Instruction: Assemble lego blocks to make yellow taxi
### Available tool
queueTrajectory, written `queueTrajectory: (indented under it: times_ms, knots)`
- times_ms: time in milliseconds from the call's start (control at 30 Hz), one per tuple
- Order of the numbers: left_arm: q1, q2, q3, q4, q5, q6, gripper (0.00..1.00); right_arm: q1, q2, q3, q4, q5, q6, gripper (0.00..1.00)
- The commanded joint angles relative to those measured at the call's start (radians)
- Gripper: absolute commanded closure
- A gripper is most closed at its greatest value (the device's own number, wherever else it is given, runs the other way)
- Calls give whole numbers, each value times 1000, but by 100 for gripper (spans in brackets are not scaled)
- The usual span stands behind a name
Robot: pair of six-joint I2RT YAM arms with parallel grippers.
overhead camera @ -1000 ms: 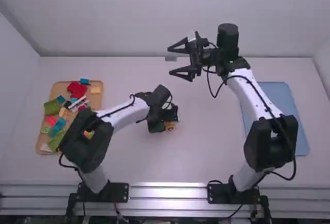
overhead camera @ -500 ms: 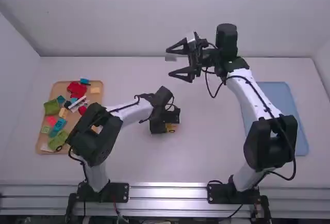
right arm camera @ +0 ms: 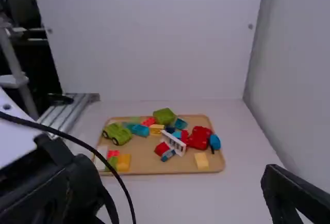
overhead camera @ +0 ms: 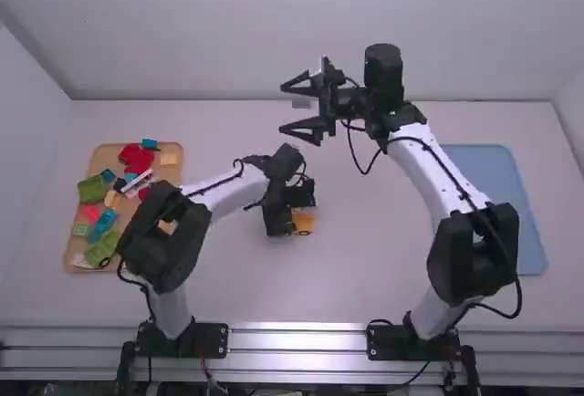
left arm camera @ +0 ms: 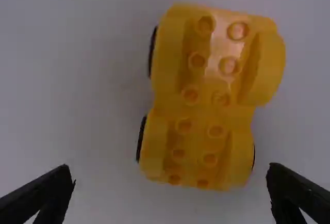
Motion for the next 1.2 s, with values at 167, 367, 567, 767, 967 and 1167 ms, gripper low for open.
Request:
queueTrajectory:
  times_ms: [167, 367, 567, 767, 967, 1167]
  knots:
    - [91, -214, 20, -40, -35, -178, 1, -7, -29, 32, 56, 74, 77, 1]
    - [213, -432, -53, 5, -29, -361, 1, -33, -29, 32, 61, 90, 79, 1]
    - [338, -655, -100, -34, -243, -736, 1, -4, -29, 32, 60, 182, 77, 1]
    - [398, -853, -102, -124, -531, -1124, 1, 56, -28, 32, 56, 267, 71, 1]
    - [462, -963, -102, -210, -686, -1375, 1, 97, -28, 32, 31, 282, 14, 1]
    - [615, -951, -102, -198, -655, -1374, 1, 113, -28, 32, 21, 277, -9, 1]
